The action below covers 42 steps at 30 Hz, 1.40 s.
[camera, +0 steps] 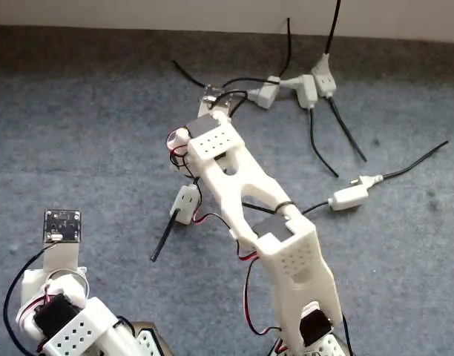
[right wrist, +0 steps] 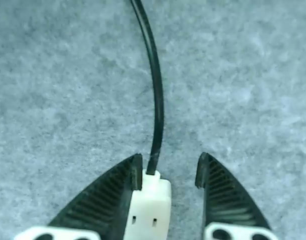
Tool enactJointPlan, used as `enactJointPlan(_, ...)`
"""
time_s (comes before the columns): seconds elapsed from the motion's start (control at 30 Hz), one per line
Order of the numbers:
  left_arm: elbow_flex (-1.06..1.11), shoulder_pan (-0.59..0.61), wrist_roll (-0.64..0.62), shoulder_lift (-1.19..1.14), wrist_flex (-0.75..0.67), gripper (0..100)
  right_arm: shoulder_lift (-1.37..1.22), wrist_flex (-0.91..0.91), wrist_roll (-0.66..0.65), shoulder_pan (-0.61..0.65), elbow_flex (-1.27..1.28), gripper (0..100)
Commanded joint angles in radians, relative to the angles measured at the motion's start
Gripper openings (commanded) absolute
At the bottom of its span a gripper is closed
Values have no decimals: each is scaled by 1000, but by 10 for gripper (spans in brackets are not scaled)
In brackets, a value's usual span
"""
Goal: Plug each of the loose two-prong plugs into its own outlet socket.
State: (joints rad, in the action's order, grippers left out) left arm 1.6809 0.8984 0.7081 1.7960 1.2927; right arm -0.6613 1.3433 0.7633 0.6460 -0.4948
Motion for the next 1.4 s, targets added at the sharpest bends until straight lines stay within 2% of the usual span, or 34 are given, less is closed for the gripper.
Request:
enactJointPlan(0.0, 16, -24, -6, -7, 8, 7, -36, 102, 38, 56, -170, 185)
enactJointPlan(0.17, 16, -54, -6, -7, 8, 7, -79, 147, 41, 119, -275, 185)
enactJointPlan(0.43, 16, -54, -6, -7, 8, 7, -154, 191, 38, 96, -285, 185)
enactJointPlan(0.73, 16, -54, -6, -7, 8, 7, -79, 311, 38, 111, -288, 185)
enactJointPlan(0.93, 16, -54, -6, -7, 8, 7, -74, 312, 41, 166, -288, 185)
enactJointPlan(1.23, 16, -54, -6, -7, 8, 7, -70, 340, 44, 171, -288, 185)
enactJointPlan(1.37, 16, -54, -6, -7, 8, 7, -70, 364, 49, 171, -288, 236)
